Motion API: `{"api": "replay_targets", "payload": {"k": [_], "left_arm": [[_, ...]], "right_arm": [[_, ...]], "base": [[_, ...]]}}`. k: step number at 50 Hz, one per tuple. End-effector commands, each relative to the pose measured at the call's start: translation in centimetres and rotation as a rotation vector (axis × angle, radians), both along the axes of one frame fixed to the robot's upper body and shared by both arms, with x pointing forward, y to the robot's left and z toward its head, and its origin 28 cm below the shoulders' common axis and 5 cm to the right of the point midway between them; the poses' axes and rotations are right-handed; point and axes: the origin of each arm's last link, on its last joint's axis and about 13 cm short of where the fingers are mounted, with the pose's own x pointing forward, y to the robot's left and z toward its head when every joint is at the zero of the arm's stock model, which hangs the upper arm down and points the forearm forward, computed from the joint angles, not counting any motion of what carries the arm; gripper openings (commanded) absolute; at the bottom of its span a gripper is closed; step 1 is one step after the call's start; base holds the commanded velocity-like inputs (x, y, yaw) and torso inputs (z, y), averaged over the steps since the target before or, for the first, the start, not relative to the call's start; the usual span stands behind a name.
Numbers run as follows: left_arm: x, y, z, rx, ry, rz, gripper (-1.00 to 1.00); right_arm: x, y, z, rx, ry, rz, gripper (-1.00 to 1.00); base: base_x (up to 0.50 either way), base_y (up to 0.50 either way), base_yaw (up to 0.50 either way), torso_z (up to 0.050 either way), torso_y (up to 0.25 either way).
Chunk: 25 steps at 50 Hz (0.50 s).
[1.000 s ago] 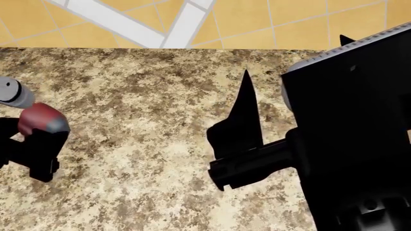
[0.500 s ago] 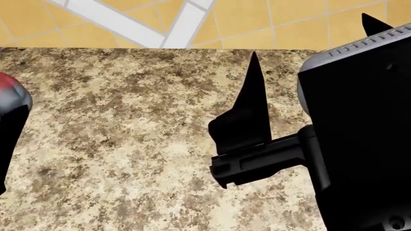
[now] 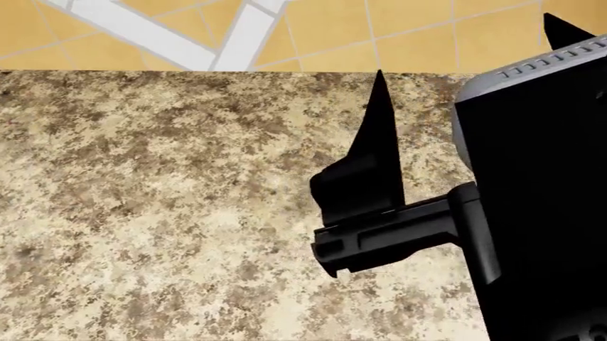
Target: Place the avocado, onion, tomato and bell pepper on the cutting board.
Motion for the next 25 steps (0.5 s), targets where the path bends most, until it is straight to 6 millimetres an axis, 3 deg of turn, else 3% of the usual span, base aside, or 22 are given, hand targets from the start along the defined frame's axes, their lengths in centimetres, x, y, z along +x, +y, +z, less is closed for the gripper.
{"api": "replay_targets", "payload": {"k": [1, 10, 25], "left_arm": [[-0.5, -0.1, 0.2, -0.027, -0.011, -0.001, -1.0], [-0.8, -0.1, 0.4, -0.028, -0.016, -0.006, -1.0], [-0.9, -0.2, 0.7, -0.024, -0.029, -0.01, -1.0]], "right_arm": [[-0.2, -0.4, 0.2, 0.002, -0.006, -0.021, 1.0], [-1.3, -2.6, 1.9, 0.019, -0.05, -0.128, 1.0], [-2.2, -3.7, 3.0, 0.028, -0.077, -0.196, 1.0]], "base": [[0.0, -0.21, 0.0, 0.0, 0.0], [0.0, -0.21, 0.0, 0.0, 0.001], [0.0, -0.21, 0.0, 0.0, 0.0]]}}
